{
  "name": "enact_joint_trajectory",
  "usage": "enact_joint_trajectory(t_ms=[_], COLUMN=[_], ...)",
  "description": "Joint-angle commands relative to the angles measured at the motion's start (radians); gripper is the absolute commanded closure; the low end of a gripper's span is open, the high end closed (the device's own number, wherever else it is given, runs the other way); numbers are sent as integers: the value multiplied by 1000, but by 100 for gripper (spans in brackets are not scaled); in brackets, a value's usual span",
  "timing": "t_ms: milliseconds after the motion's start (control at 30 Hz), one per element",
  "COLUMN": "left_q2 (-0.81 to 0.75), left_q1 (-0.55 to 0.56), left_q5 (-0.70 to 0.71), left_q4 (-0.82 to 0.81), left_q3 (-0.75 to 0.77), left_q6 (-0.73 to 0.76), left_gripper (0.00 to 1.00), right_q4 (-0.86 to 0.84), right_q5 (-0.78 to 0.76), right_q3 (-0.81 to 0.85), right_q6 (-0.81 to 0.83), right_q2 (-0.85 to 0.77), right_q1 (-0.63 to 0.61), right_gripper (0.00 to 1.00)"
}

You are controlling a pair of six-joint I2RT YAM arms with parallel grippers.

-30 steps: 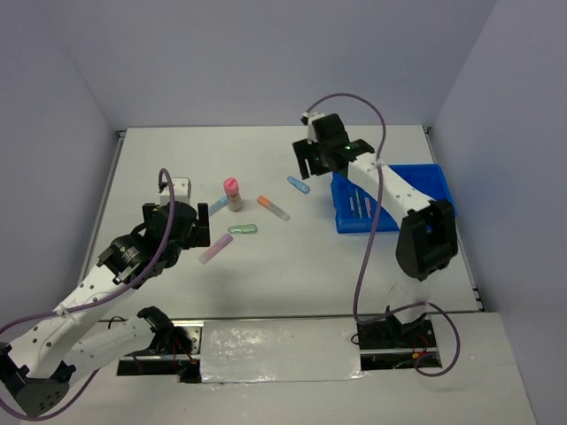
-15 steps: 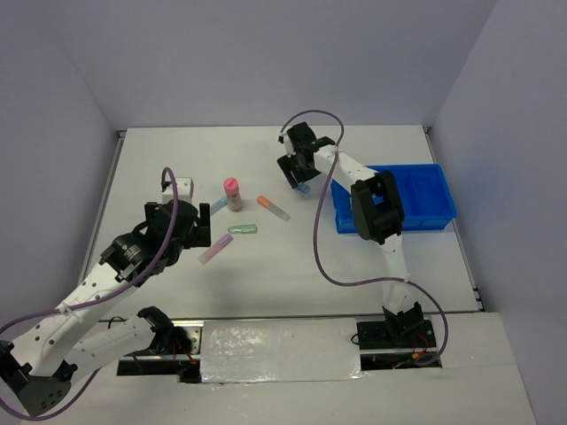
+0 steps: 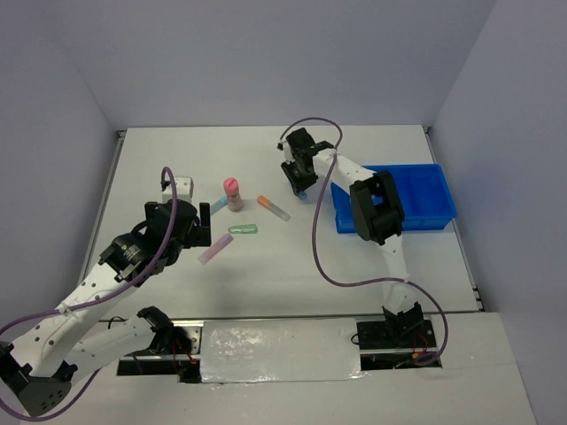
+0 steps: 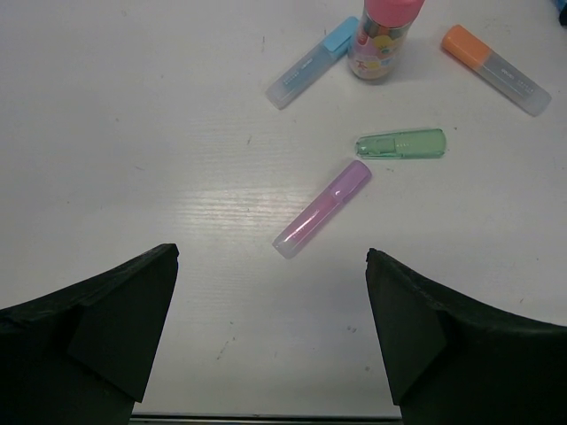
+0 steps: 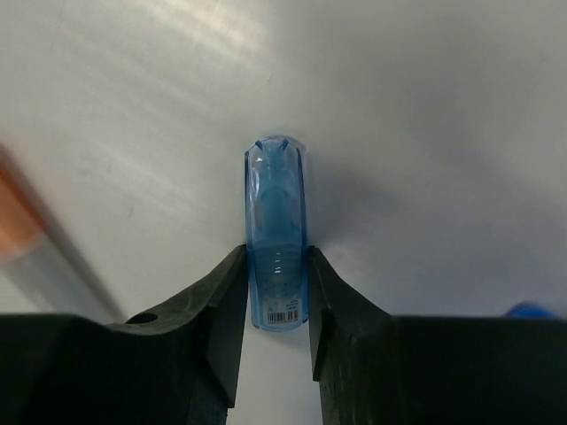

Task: Sort the stationery into containers
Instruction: Pick up the stationery from the center of the board, then place the stationery in the storage box.

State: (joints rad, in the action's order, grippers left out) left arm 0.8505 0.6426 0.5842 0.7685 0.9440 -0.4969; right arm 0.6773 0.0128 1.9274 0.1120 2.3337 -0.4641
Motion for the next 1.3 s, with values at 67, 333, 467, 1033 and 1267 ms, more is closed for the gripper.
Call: enact_joint_trajectory(t_ms=[67, 333, 467, 1033, 1267], left_q2=[-13, -24, -25, -11, -8], left_q1=[-8, -9, -11, -12, -12], left_q5=[-9, -14, -20, -49, -52], left_q4=[-41, -44, -48, -58, -60], left_q3=[1, -2, -1, -5, -5], left_q6=[21, 21, 26, 37, 37], left_gripper=[1, 1, 1, 1, 1], right_q4=[-103, -200, -46, -1, 21], right_q5=[183, 149, -136, -340, -303], right_q3=[-160, -412, -442, -519, -502], right_q6=[-64, -135, -94, -164, -183], right_q2=[-261, -680, -671, -580, -605], right_q1=[-27, 51, 136, 312, 314], right_gripper=[95, 94, 93, 72, 29])
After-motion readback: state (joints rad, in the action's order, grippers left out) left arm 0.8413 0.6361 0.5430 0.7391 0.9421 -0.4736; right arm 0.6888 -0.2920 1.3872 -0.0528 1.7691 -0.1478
